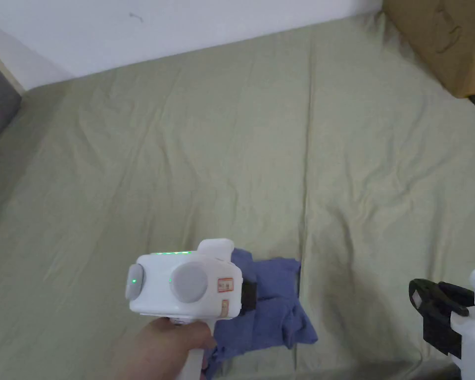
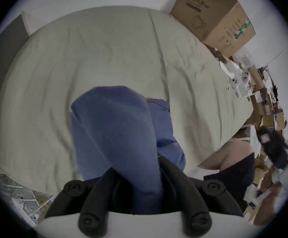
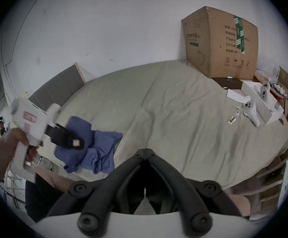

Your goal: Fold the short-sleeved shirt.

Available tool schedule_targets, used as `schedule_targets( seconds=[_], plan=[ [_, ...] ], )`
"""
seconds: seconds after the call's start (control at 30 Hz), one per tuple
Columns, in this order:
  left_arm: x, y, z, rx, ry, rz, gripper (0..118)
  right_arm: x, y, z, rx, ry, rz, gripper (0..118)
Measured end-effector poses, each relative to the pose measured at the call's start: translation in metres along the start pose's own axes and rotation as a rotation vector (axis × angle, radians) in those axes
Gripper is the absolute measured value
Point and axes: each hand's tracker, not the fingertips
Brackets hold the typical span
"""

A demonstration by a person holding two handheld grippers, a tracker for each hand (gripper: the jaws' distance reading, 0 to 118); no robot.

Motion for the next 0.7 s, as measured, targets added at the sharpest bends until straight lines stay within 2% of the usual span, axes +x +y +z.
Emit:
schedule_targets(
  seconds=[0.17,0.2,0.23,0.3,0.33,0.4,0.47,0.5,0.53,0.6,0.7],
  plan=[
    [0.033,0.001,-0.042,-0.016,0.076,-0.118,10,0.013,0.005,0.01,0.023,-0.018,-0.001,0],
    [0.034,0.002,-0.039,-0.011,0.06,-0.108,21,0.015,0.006,0.01,0.023,-0.017,-0.004,0],
    [0.034,0.002,-0.031,0.013,-0.011,-0.09,45,0.017,0.007,0.012,0.027,-0.017,-0.004,0],
    [0.032,0.002,-0.008,0.049,-0.132,-0.047,111,0.019,0.01,0.013,0.045,-0.024,-0.002,0],
    [0.033,0.001,0.006,0.093,-0.127,-0.044,118,0.021,0.011,0.012,0.049,-0.024,-0.008,0],
    [0.032,-0.003,0.042,0.241,-0.066,-0.072,113,0.023,0.012,0.011,0.056,-0.016,-0.022,0],
    [0.029,-0.005,0.06,0.283,-0.013,-0.077,112,0.022,0.011,0.009,0.057,-0.012,-0.027,0],
    [0.03,-0.007,0.061,0.258,0.003,-0.073,102,0.022,0.011,0.008,0.057,-0.01,-0.026,0],
    [0.031,-0.007,0.058,0.231,0.029,-0.076,79,0.022,0.01,0.006,0.054,-0.006,-0.025,0],
    [0.04,-0.009,0.041,0.22,0.045,-0.111,0,0.021,0.009,0.005,0.048,-0.001,-0.022,0],
    [0.06,-0.013,-0.005,0.149,0.146,-0.233,0,0.02,0.009,0.008,0.042,0.007,-0.017,0]
  ],
)
